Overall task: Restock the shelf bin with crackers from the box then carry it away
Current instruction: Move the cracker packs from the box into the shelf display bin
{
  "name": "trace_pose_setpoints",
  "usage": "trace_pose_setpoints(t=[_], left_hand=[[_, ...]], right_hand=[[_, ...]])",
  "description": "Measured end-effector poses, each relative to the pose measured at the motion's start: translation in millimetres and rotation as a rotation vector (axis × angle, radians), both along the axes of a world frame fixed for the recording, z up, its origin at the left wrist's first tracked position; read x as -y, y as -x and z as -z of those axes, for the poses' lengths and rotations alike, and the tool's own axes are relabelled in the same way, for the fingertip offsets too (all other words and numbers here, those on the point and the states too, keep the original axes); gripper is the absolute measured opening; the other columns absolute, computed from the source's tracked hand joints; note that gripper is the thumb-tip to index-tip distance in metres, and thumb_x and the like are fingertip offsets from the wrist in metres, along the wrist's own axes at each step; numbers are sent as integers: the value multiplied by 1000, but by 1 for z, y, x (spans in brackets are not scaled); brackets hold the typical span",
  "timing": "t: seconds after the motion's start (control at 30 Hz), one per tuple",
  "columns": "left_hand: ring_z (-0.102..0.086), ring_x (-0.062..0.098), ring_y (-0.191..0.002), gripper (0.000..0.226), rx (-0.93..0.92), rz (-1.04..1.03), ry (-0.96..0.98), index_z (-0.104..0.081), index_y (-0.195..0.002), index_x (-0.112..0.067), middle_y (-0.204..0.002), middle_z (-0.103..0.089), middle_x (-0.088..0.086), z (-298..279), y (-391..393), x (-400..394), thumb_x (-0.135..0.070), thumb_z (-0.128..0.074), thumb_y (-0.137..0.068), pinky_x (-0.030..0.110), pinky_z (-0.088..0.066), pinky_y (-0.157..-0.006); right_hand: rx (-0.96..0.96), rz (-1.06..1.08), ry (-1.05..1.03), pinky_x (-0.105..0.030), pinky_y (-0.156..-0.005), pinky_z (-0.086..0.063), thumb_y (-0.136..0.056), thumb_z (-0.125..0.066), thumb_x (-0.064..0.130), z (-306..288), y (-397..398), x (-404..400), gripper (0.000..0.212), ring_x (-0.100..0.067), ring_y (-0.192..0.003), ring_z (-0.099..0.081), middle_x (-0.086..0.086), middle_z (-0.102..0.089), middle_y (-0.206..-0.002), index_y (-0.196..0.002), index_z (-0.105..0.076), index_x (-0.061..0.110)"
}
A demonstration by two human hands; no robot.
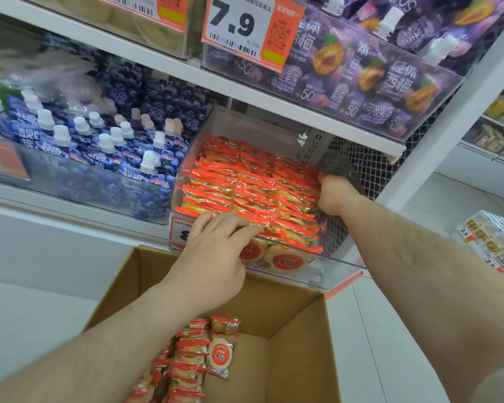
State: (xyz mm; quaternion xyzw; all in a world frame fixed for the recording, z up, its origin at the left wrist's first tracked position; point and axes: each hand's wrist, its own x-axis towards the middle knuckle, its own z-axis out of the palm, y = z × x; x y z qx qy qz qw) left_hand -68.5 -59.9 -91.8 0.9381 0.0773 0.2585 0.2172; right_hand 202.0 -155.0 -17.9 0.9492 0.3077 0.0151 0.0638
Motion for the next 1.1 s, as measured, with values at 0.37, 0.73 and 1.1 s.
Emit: trace_pose_setpoints(t=[0.37,0.73,1.1], left_hand=[[-51,16,-101,33,50,217,-2,-66,-108,-20,-106,-58,-7,8,13,2,-10,-53,-79,35,-46,-88],[-49,17,-121,38,-757,156,109,-58,-125,-31,-129,-51,-4,69,18,-21,-24,-55,-88,35,-44,-101],[-49,12,-118,33,-870,65,205,-57,-124,-31,-125,-51,-8,104,20,-39,-25,-57,-91,31,-42,-102]], right_hand=[[298,-378,-885,-25,-71,-45,-81,-60,13,13,123,29,8,-12,-72,-57,2,-66,-76,-77,-67,13],[-264,-381,-597,-34,-63,-52,-78,-54,21,187,164,35,12,-19,-69,-60,3,-61,-70,-73,-63,15],[-1360,1149,-831,-45,-82,-56,-91,-58,51,371,138,24,56,-30,-88,-68,-16,-61,-116,-137,-40,26]])
